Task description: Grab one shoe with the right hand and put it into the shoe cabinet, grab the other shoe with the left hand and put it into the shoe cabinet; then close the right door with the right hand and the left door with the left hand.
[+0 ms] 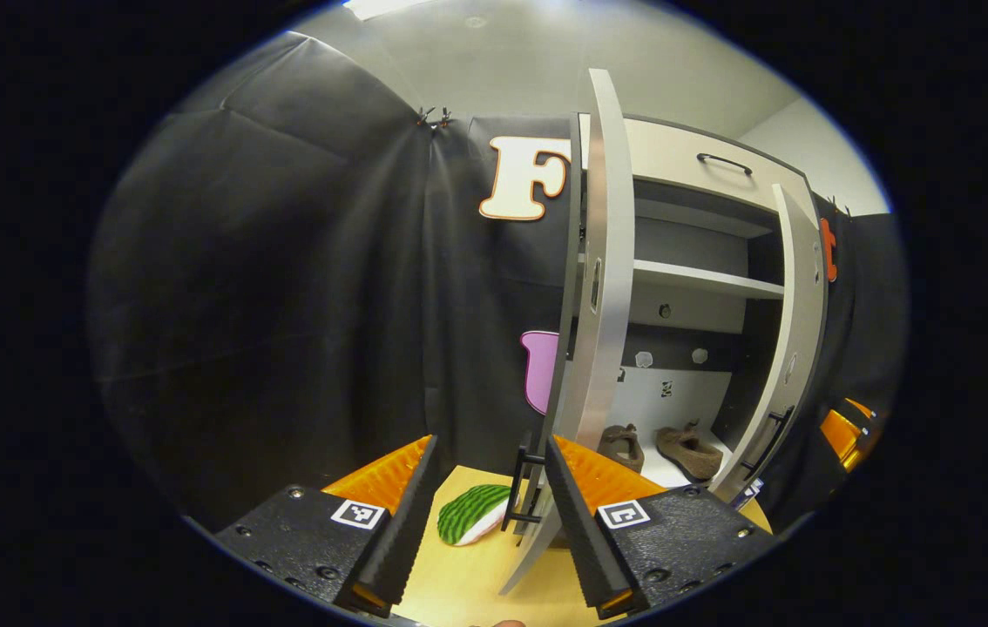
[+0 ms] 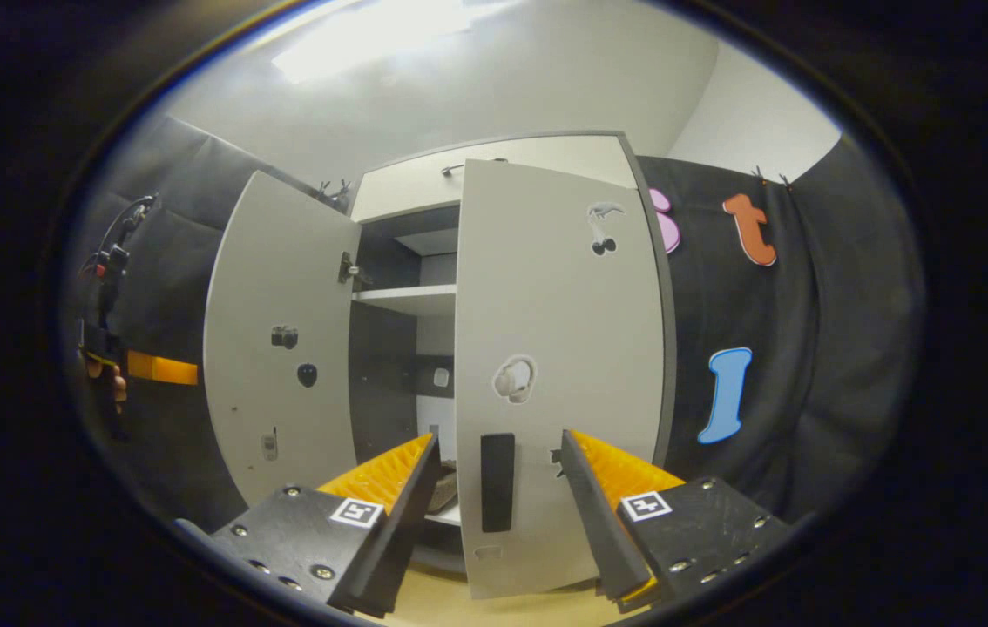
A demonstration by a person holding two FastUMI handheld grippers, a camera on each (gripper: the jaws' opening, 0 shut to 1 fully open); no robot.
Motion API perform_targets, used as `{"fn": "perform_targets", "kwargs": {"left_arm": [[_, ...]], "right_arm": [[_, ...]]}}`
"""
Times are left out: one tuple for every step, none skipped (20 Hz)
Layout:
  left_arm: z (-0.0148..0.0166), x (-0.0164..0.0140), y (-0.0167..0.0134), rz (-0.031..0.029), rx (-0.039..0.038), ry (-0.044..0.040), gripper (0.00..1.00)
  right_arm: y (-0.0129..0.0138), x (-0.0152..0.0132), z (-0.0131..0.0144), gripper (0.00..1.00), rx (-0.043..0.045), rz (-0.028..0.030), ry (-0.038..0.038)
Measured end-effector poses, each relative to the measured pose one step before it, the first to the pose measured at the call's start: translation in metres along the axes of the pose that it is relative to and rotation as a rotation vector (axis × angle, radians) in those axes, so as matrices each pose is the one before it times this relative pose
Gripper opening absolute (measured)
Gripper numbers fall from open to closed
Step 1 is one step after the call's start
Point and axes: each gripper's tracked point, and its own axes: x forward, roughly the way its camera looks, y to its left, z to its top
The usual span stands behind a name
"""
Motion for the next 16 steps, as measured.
{"fn": "perform_targets", "kwargs": {"left_arm": [[-0.00048,0.00114,-0.00016,0.00005,0.00120,0.00181,0.75],[-0.00070,0.00116,-0.00008,0.00002,0.00171,0.00261,0.75],[-0.00081,0.00109,-0.00017,0.00105,0.00202,0.00274,0.74],[-0.00052,0.00242,0.00005,0.00309,0.00089,0.00246,0.74],[-0.00044,0.00180,-0.00074,0.00301,0.00166,0.00115,0.71],[-0.00067,0.00132,-0.00088,0.00110,0.00145,0.00351,0.75],[-0.00111,0.00296,-0.00051,0.00011,0.00346,0.00330,0.71],[-0.00120,0.00326,-0.00034,0.00444,0.00218,0.00375,0.75],[-0.00173,0.00190,0.00010,0.00559,0.00180,0.00133,0.71],[-0.00195,0.00322,-0.00028,0.00565,0.00103,0.00283,0.71],[-0.00215,0.00396,0.00040,0.00698,0.00567,0.00403,0.71],[-0.00322,0.00393,0.00230,0.01272,0.01190,0.00183,0.71],[-0.00338,0.00341,0.00413,0.01793,0.01405,0.00439,0.74],[-0.00351,0.00192,0.00211,0.00919,0.01202,0.00777,0.71],[-0.00077,-0.00247,0.00021,-0.00030,0.00063,-0.00827,0.75],[0.00520,0.00338,-0.00112,-0.00525,-0.00380,-0.02620,0.72]], "right_arm": [[0.00005,-0.00110,-0.00073,0.84,0.00094,-0.00011,0.00178],[0.00020,-0.00100,-0.00059,0.84,0.00090,0.00018,0.00160],[0.00052,-0.00076,-0.00029,0.84,0.00059,0.00022,0.00004],[0.00032,-0.00008,0.00065,0.84,-0.00004,0.00017,-0.00160],[-0.00131,-0.00051,0.00120,0.84,-0.00065,-0.00117,-0.00276],[-0.00072,-0.00050,0.00082,0.84,-0.00004,-0.00123,-0.00216],[0.00044,-0.00096,-0.00069,0.84,0.00078,-0.00073,-0.00097],[-0.00075,-0.00053,0.00000,0.84,0.00134,-0.00192,0.00053],[-0.00076,-0.00048,-0.00100,0.84,0.00200,-0.00105,0.00345],[-0.00091,0.00020,-0.00015,0.84,0.00240,-0.00069,0.00192],[-0.00081,0.00010,-0.00147,0.84,0.00121,-0.00084,0.00166],[-0.00071,0.00007,-0.00092,0.84,0.00057,-0.00150,0.00240],[-0.00115,-0.00011,-0.00057,0.84,0.00001,-0.00157,0.00177],[-0.00093,-0.00089,-0.00010,0.84,-0.00013,-0.00135,0.00083],[0.00004,-0.00092,-0.00028,0.84,-0.00100,-0.00171,-0.00112],[-0.00082,-0.00077,-0.00045,0.84,-0.00116,-0.00237,0.00018]]}}
